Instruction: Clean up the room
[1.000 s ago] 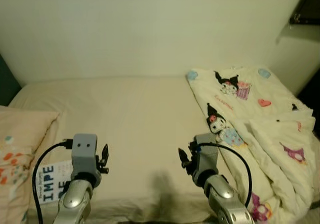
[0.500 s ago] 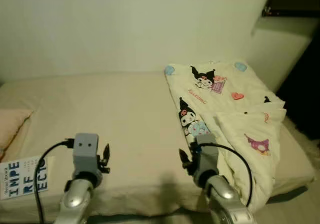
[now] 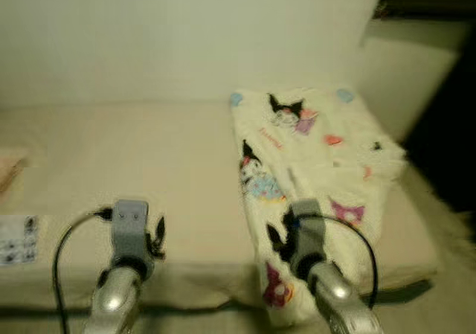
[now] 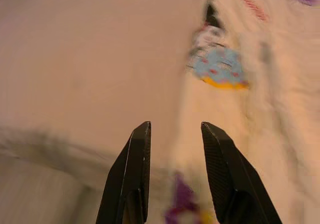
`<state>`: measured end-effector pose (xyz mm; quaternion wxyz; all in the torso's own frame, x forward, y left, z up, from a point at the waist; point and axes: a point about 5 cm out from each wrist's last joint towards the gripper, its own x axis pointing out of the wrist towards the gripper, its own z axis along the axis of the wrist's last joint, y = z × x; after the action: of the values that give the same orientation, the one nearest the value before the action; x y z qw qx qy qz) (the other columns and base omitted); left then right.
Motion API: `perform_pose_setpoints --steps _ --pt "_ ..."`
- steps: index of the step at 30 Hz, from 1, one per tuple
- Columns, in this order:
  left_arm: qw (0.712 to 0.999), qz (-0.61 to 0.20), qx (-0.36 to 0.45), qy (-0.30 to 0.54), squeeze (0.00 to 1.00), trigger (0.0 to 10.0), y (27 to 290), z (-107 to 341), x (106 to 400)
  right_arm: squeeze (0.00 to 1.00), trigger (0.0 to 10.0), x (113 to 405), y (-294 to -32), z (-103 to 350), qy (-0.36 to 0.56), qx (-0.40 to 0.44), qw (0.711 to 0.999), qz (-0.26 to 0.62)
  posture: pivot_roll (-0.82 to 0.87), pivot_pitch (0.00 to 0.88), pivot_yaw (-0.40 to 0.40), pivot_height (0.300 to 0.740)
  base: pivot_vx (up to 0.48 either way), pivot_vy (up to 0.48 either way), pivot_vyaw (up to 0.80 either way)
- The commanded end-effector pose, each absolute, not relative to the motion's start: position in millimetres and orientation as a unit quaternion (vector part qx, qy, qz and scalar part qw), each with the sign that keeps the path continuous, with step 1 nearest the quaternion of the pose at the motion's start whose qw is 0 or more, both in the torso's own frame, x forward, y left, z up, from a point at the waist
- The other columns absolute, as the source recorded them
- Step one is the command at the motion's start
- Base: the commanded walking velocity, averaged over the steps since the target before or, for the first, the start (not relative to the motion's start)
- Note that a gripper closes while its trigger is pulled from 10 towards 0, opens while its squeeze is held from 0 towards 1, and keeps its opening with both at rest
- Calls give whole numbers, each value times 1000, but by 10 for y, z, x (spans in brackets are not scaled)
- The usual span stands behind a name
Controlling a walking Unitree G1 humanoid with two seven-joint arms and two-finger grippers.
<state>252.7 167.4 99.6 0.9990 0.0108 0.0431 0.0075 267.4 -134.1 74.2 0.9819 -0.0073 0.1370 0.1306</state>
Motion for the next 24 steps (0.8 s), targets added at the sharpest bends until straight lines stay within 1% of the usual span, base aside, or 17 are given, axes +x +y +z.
perform_pose_setpoints --steps 1,16,24 --pt "998 13 17 52 0 10000 1708 969 2512 0 10000 2664 -1320 738 141 -1 981 134 -72 112 -29 740 0 -416 0" --pt "998 15 19 53 0 10000 1707 966 2500 0 10000 2652 -1297 739 140 -16 979 144 -72 121 -25 740 0 -403 0" --pt "998 26 17 59 0 10000 1763 958 2516 0 10000 2660 -1297 746 138 -21 980 143 -72 121 -25 740 0 0 0"
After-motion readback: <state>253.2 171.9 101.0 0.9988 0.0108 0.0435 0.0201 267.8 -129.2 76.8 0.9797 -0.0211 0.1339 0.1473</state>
